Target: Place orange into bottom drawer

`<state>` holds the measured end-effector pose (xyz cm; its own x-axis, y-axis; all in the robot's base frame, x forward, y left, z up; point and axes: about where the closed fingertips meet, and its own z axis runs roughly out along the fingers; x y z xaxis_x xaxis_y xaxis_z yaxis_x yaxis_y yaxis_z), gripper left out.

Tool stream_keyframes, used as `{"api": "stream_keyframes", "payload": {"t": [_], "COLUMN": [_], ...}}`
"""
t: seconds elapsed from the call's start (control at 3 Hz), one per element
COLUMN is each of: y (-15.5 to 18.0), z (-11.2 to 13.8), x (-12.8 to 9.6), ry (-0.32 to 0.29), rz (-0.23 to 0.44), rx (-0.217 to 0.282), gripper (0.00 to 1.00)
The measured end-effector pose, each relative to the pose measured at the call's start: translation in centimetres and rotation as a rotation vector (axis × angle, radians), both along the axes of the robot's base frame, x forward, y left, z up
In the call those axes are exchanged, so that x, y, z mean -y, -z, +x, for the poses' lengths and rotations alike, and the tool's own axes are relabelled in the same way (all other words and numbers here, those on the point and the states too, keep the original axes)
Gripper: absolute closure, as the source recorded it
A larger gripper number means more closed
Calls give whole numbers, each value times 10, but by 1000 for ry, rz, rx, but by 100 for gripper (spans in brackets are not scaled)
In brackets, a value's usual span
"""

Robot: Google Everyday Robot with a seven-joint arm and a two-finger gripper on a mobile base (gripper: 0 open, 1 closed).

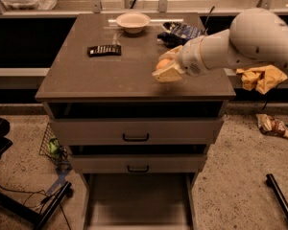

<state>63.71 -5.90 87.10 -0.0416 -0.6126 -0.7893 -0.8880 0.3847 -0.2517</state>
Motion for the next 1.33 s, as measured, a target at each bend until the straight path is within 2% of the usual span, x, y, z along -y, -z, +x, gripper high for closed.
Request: {"api": "stream_keyframes", "payload": {"t": [0.33, 0.67, 1.0, 1.33], "y": [-36, -28, 43, 109], "z": [-33, -67, -104, -122], "x": [22, 51, 124, 169], "ry": [36, 68, 102, 117], "rz": [2, 63, 130, 125], "rx": [94, 123, 98, 81], "gripper": [100, 100, 100, 100]}}
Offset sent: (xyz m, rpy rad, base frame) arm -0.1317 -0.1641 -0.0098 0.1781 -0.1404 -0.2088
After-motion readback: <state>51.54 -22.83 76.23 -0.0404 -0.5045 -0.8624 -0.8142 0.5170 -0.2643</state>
